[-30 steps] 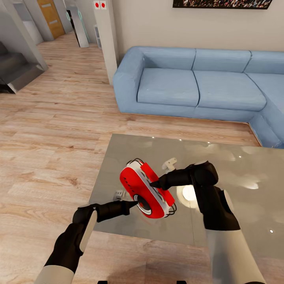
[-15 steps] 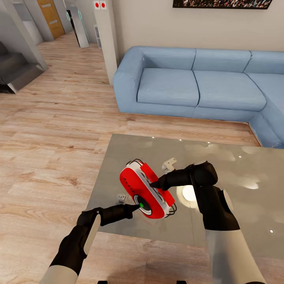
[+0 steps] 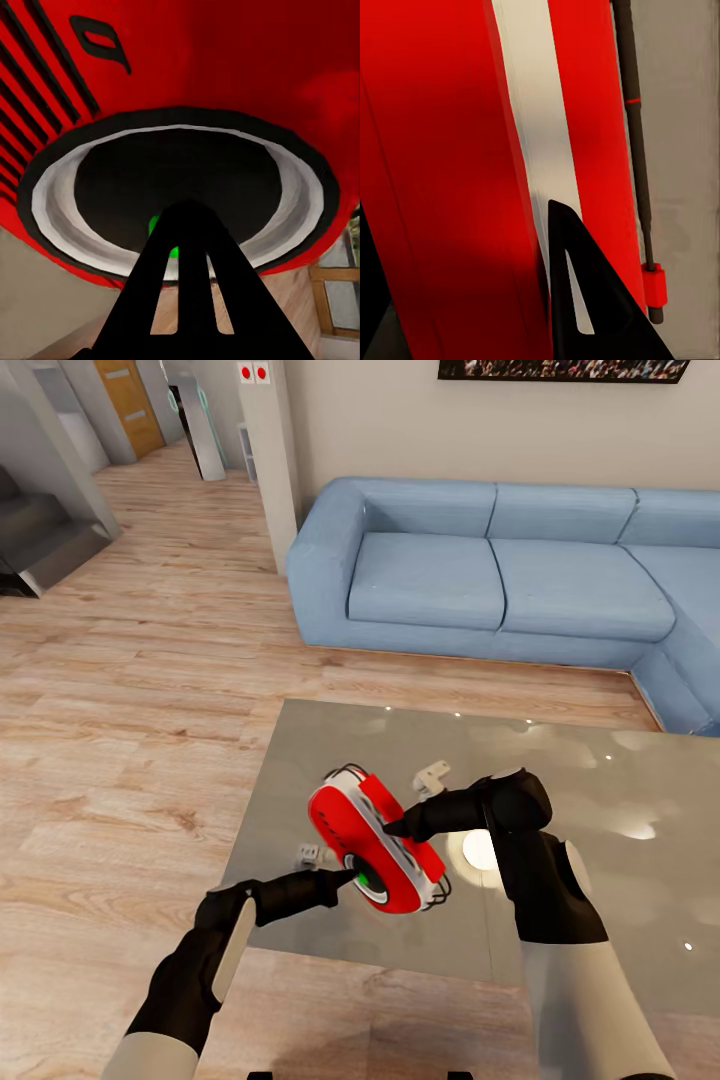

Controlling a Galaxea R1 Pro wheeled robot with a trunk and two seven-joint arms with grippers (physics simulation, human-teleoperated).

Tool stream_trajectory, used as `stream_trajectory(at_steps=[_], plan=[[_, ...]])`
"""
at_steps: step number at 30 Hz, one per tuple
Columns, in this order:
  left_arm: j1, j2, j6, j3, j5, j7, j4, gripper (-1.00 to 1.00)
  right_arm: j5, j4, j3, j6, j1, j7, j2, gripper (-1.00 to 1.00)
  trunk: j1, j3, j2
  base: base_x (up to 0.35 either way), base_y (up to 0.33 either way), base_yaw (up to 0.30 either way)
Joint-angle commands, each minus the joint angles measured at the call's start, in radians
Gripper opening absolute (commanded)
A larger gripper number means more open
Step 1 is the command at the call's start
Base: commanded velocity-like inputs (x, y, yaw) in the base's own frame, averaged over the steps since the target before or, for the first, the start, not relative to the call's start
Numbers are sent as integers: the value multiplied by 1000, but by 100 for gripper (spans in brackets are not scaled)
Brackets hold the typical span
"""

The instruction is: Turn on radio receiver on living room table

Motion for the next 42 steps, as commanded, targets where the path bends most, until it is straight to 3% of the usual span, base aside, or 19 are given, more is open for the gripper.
stream_trajectory(at_steps=[1,6,17,24,29,36,40,42], plan=[[0,0,1,0,0,-1,-4,-100,1,0,0,2,0,-7,0,-100,0,0,0,0,0,0],[0,1,21,0,1,-6,-35,-100,60,1,-2,2,0,-87,0,-100,0,0,0,0,0,0],[0,21,57,0,0,-12,-67,-100,81,-3,-8,2,0,-123,-2,-100,0,0,0,0,0,0],[0,72,65,3,0,-74,-80,-100,96,-3,-7,2,0,-199,-1,-100,0,0,0,0,0,0],[0,130,68,7,-1,-116,-80,-100,100,-8,-3,2,0,-265,-2,-100,0,0,0,0,0,0],[0,154,67,10,-1,-119,-71,-100,102,-10,5,2,0,-375,-1,-100,0,0,0,0,0,0],[0,158,67,10,0,-114,-69,-100,151,-10,6,2,0,-396,-1,-100,0,0,0,0,0,0],[0,158,67,11,0,-112,-68,-100,199,-10,7,2,0,-398,-1,-100,0,0,0,0,0,0]])
